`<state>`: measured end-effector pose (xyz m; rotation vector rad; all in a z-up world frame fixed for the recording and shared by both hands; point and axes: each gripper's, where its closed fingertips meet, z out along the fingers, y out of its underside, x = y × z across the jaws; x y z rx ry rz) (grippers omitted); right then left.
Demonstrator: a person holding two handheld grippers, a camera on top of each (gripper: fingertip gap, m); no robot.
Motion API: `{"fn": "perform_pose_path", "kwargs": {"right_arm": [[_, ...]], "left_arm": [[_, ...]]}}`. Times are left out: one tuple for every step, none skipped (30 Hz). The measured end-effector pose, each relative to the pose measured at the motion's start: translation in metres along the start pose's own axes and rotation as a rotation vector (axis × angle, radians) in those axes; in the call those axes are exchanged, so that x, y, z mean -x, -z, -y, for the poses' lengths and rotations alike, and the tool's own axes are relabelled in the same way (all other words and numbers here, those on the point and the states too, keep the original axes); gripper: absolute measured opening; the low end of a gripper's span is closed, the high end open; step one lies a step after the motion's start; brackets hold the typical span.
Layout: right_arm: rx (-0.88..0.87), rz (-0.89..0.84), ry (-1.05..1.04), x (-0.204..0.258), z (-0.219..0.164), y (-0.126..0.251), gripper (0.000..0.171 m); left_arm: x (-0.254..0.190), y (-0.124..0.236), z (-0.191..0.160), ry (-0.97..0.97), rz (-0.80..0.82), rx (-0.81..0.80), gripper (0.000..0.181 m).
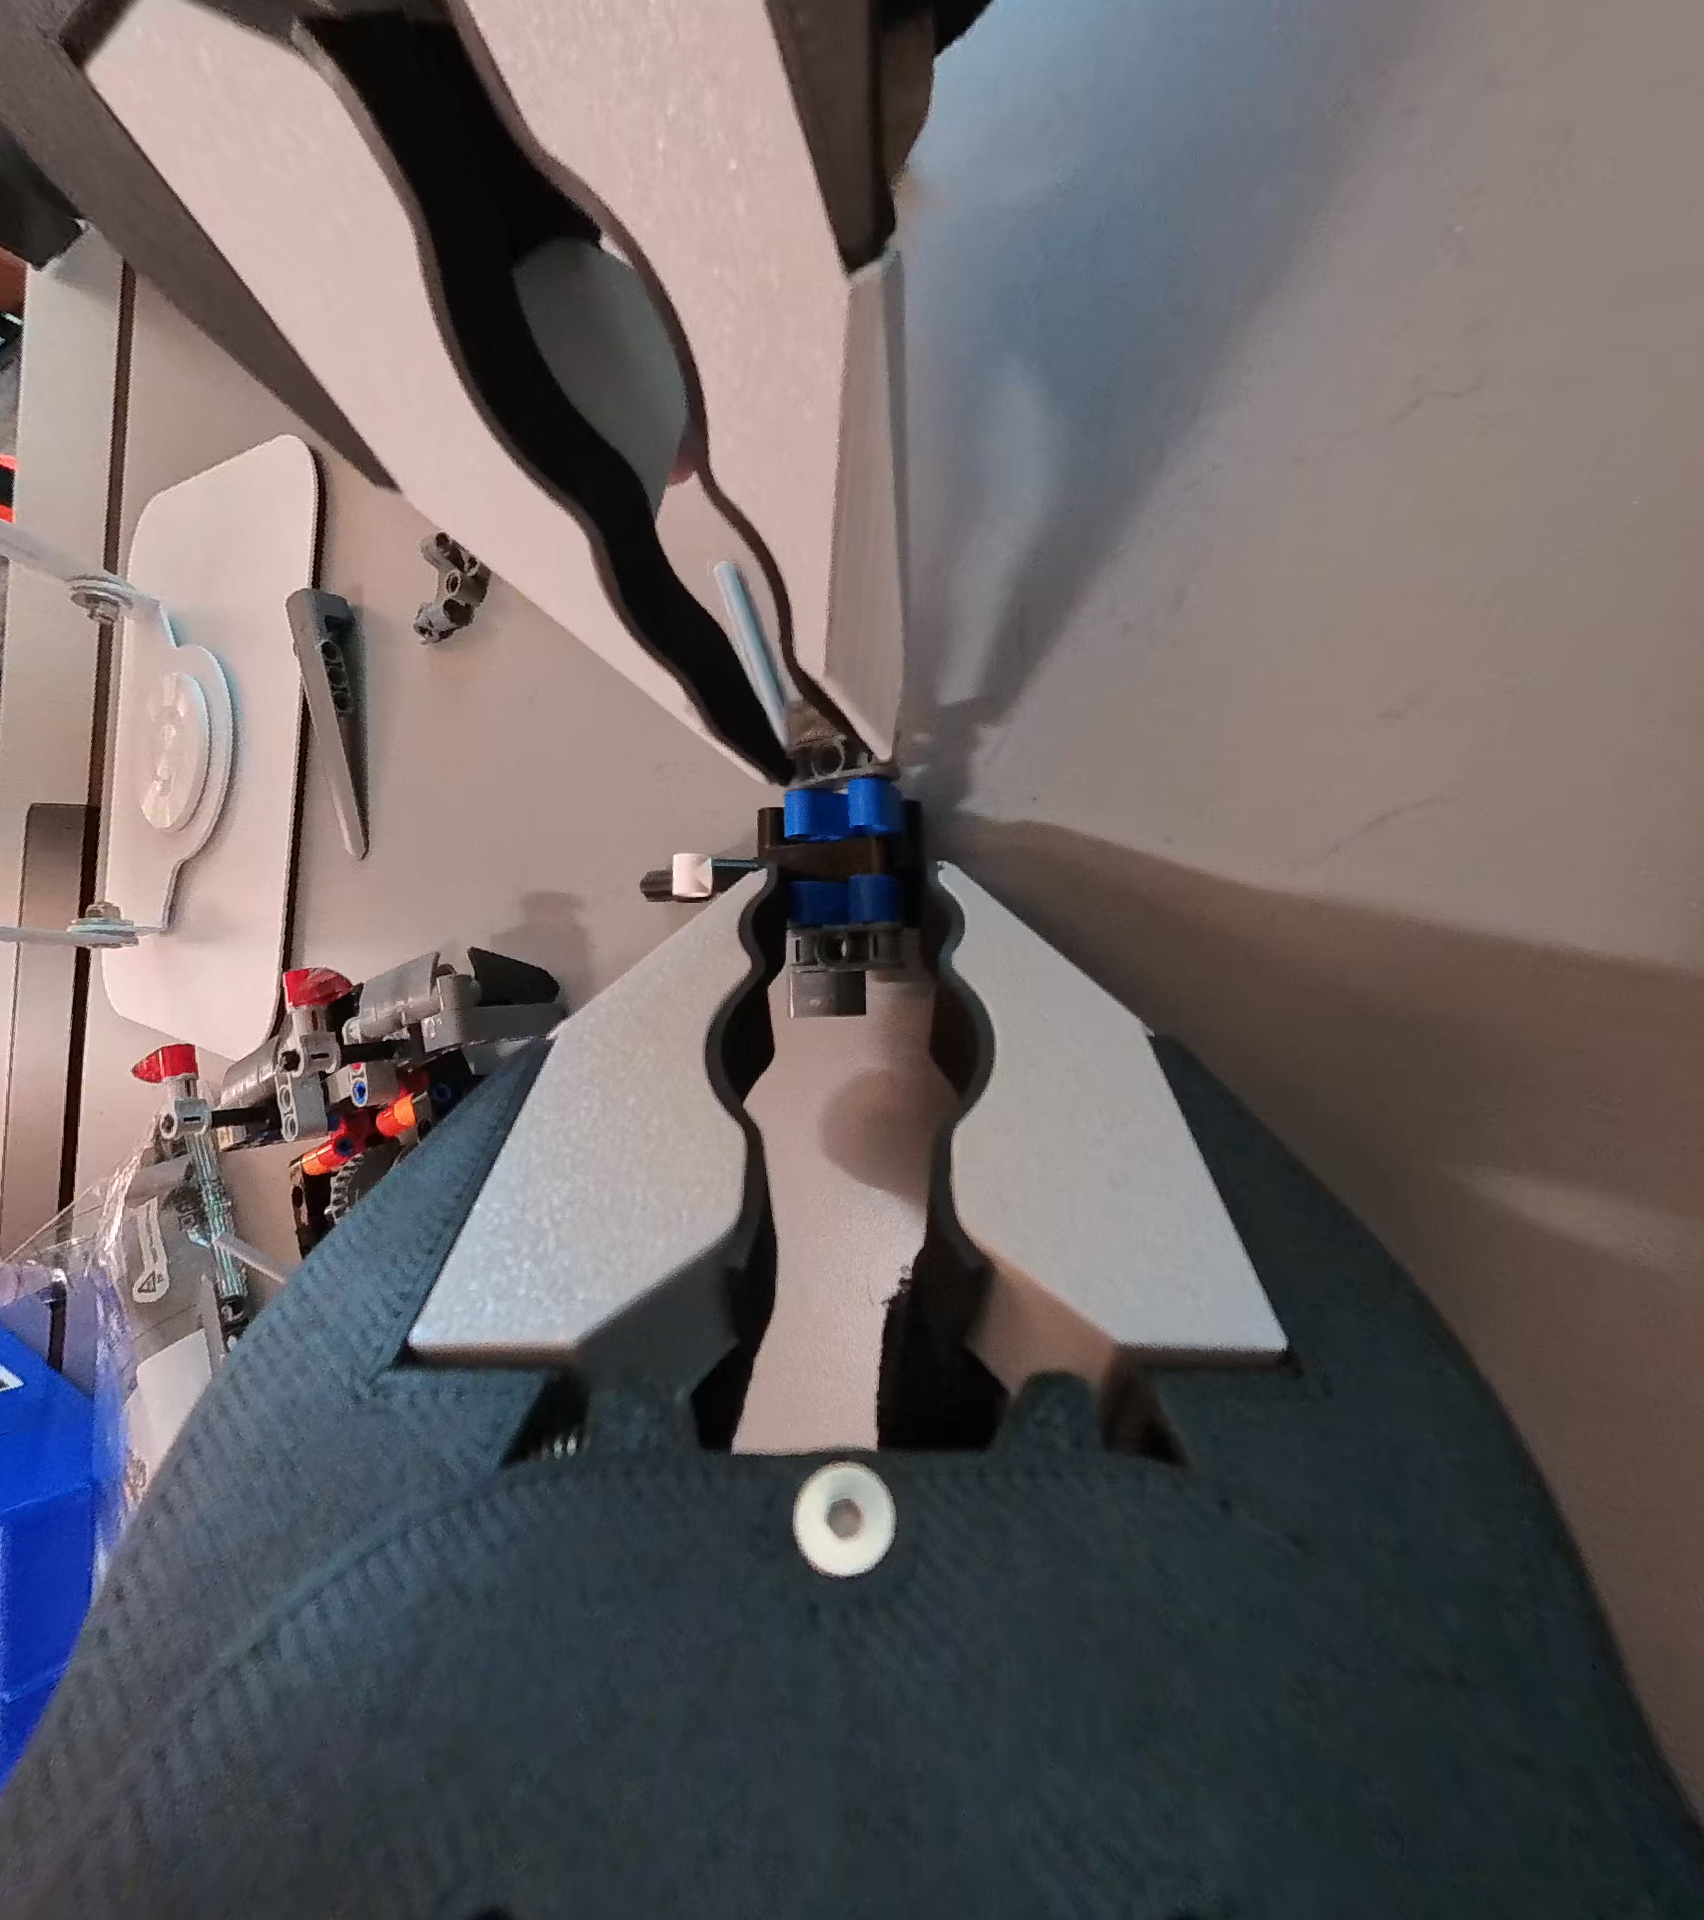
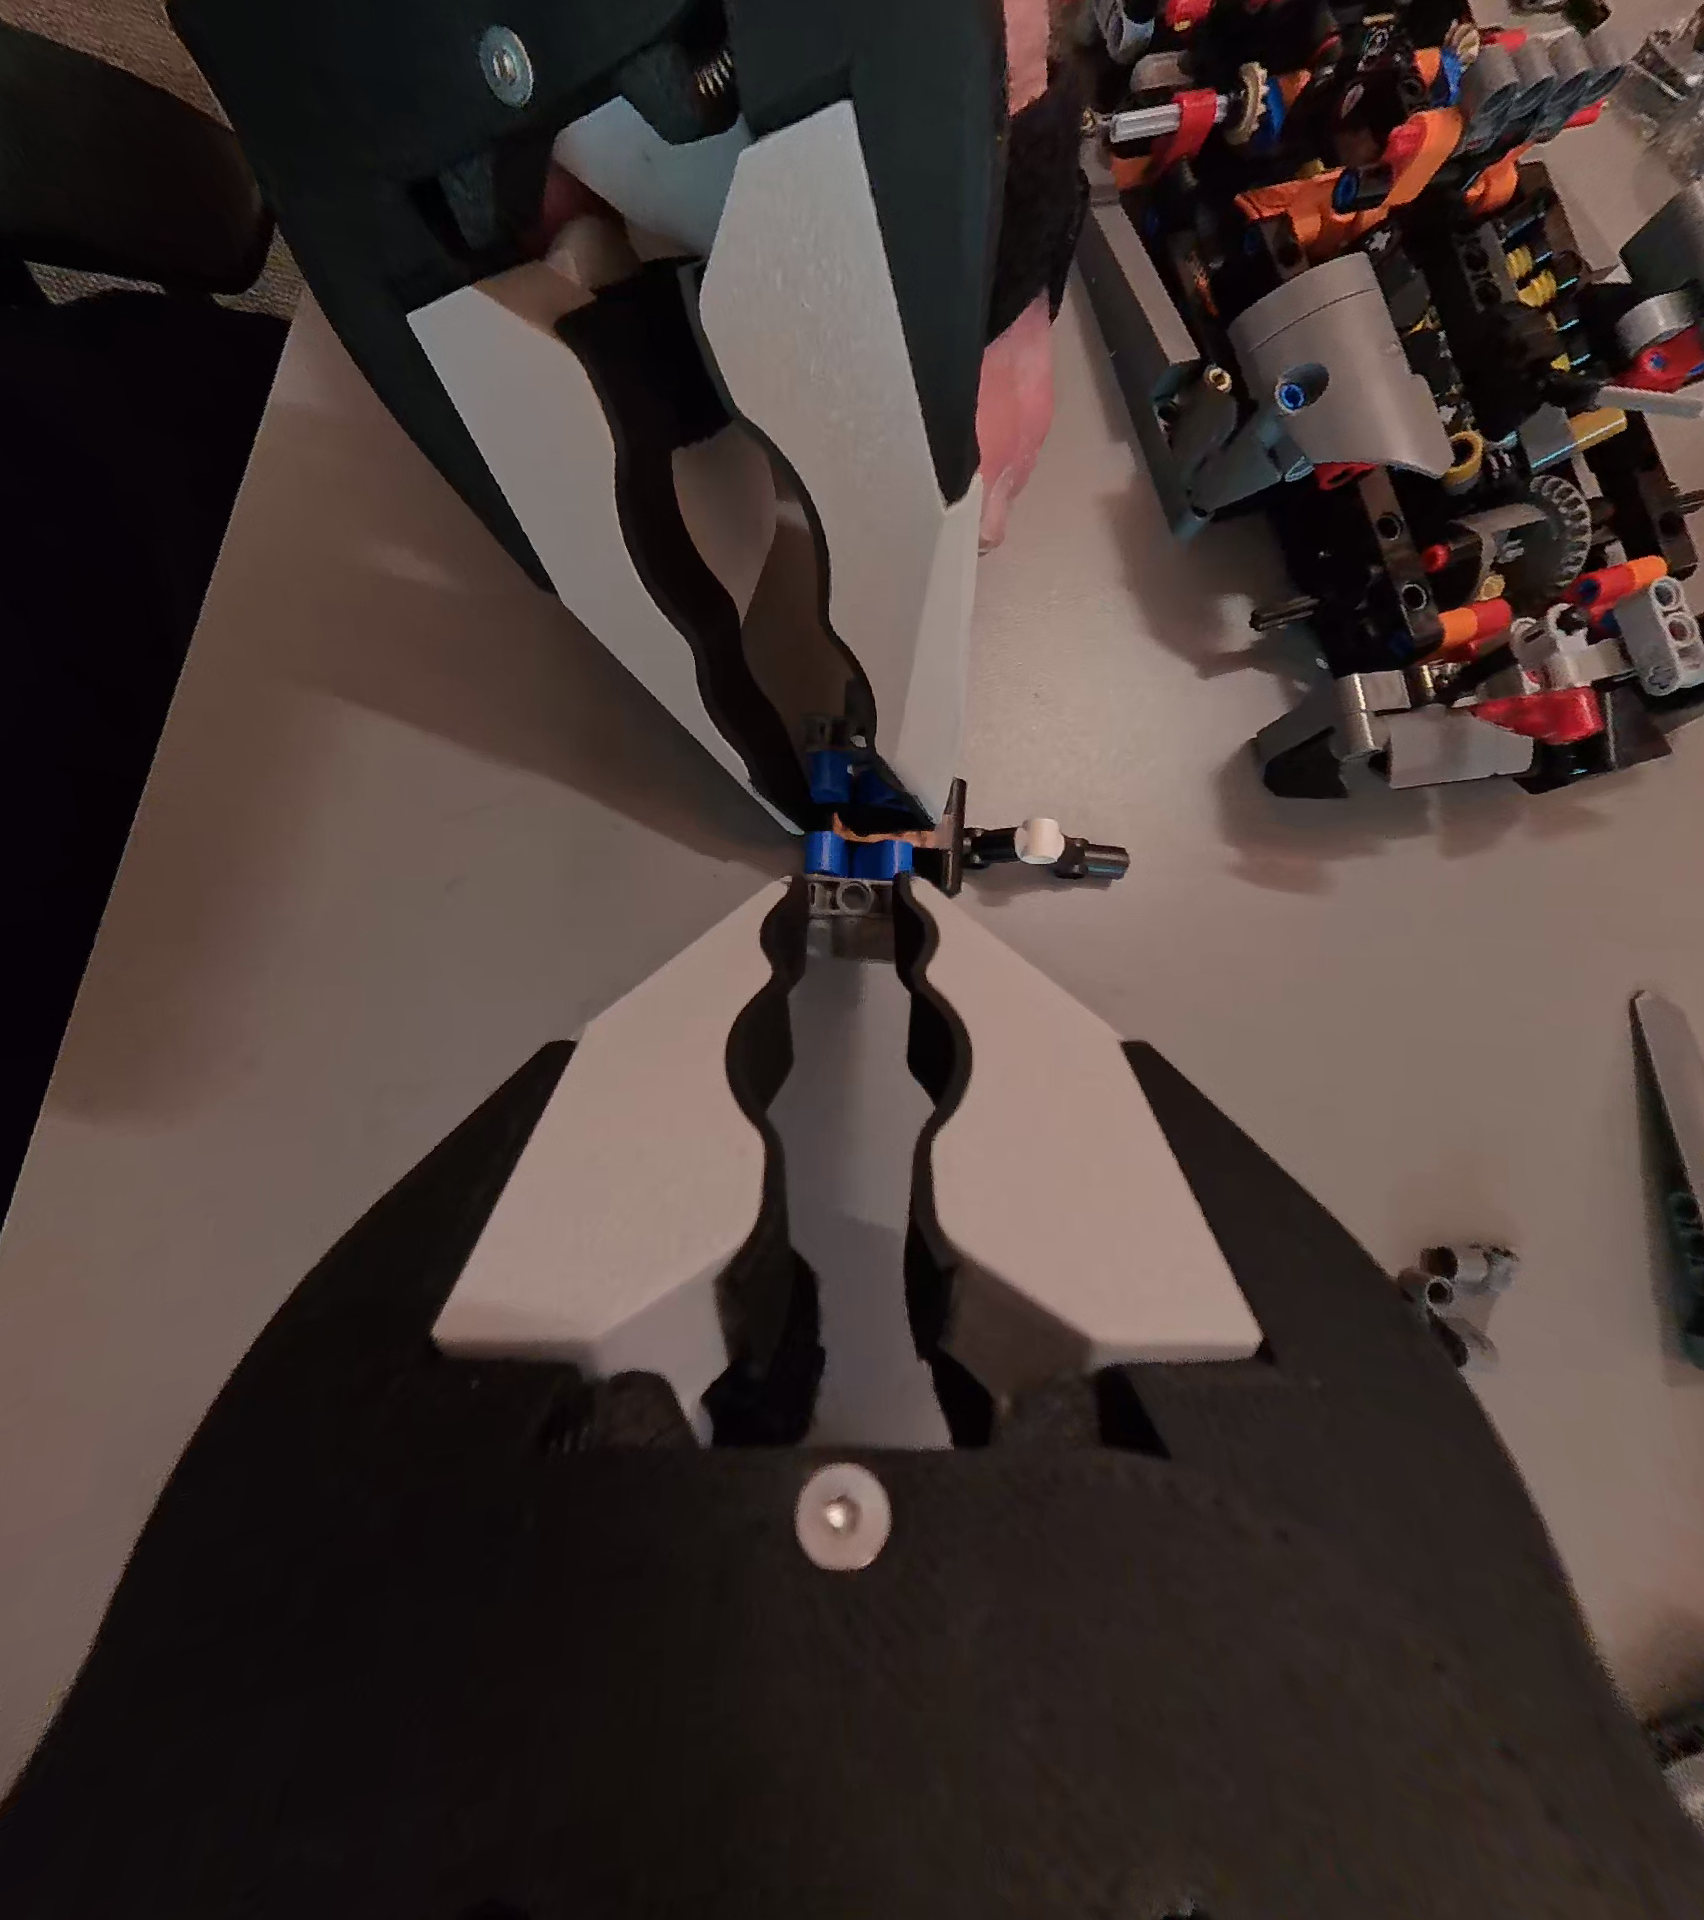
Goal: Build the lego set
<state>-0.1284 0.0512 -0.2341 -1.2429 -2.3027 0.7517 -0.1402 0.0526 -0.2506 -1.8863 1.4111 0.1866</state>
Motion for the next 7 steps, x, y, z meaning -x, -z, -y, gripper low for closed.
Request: {"fn": "perform_pose_path", "kwargs": {"right_arm": [[-0.002,-0.005,0.0,-0.001,0.0001,0.0008,0.013],[-0.005,-0.011,0.001,-0.0018,0.0006,0.0015,0.013],[-0.005,-0.014,0.001,-0.0024,0.0007,0.0021,0.014],[-0.003,-0.018,-0.001,-0.0032,0.0001,0.0025,0.015],[-0.001,-0.026,-0.001,-0.0051,-0.0009,0.003,0.016],[0.0,-0.034,-0.003,-0.007,-0.0019,0.004,0.016],[-0.001,-0.038,-0.008,-0.0087,-0.0026,0.0054,0.016]], "left_arm": [[0.0,-0.0001,0.0001,0.0,0.001,-0.001,0.024],[0.0001,-0.0001,0.0002,0.001,0.002,-0.002,0.023],[0.0001,-0.0002,0.0004,0.003,0.004,-0.003,0.023],[0.0001,-0.0003,0.0007,0.002,0.007,-0.004,0.023],[0.0002,-0.0002,0.0009,0.001,0.011,-0.006,0.023],[0.0004,-0.0003,0.001,0.007,0.015,-0.009,0.024],[0.0009,-0.0003,0.0011,0.014,0.022,-0.013,0.026]]}}
